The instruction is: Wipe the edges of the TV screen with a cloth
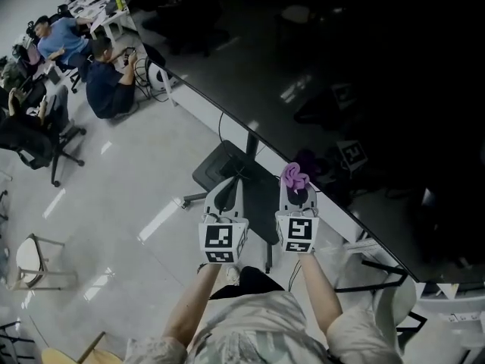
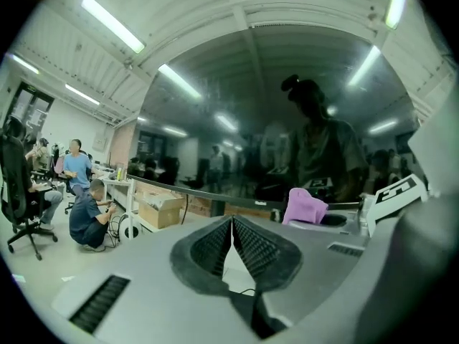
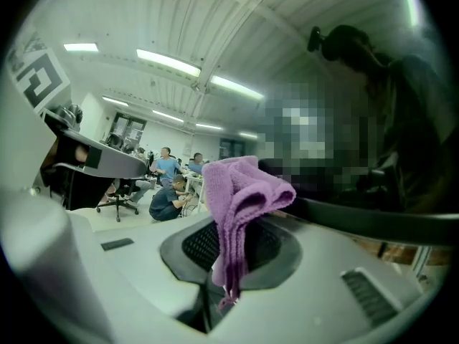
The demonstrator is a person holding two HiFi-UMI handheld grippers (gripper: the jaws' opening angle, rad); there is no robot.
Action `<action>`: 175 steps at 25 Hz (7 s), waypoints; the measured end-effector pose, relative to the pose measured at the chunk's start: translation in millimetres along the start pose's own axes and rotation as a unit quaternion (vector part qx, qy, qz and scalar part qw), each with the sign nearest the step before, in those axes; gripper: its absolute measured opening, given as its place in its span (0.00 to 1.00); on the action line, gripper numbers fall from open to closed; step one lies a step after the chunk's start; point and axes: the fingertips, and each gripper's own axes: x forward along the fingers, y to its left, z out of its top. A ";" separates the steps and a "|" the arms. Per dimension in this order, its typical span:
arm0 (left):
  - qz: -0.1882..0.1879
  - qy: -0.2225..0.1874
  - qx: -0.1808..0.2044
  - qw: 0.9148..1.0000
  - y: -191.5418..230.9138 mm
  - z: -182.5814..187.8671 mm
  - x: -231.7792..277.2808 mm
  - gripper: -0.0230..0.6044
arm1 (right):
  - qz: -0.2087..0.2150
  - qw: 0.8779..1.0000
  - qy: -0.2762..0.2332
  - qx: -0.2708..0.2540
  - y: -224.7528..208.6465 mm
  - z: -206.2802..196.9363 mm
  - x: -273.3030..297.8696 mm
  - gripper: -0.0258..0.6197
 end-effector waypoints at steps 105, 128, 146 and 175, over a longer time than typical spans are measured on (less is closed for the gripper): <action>-0.469 -0.073 -0.005 0.880 567.4 259.3 236.9 0.07 | -0.472 0.847 0.131 -0.208 379.1 290.9 479.0 0.12; -0.509 -0.224 0.024 0.831 548.8 478.9 201.2 0.07 | -0.494 0.792 -0.021 -0.359 357.8 628.1 438.8 0.12; -0.538 -0.316 -0.014 0.781 502.6 733.8 140.6 0.07 | -0.476 0.781 -0.075 -0.397 343.2 853.1 410.4 0.12; -0.542 -0.370 -0.010 0.755 497.3 792.8 87.0 0.07 | -0.547 0.509 0.072 -0.661 357.7 942.7 370.9 0.12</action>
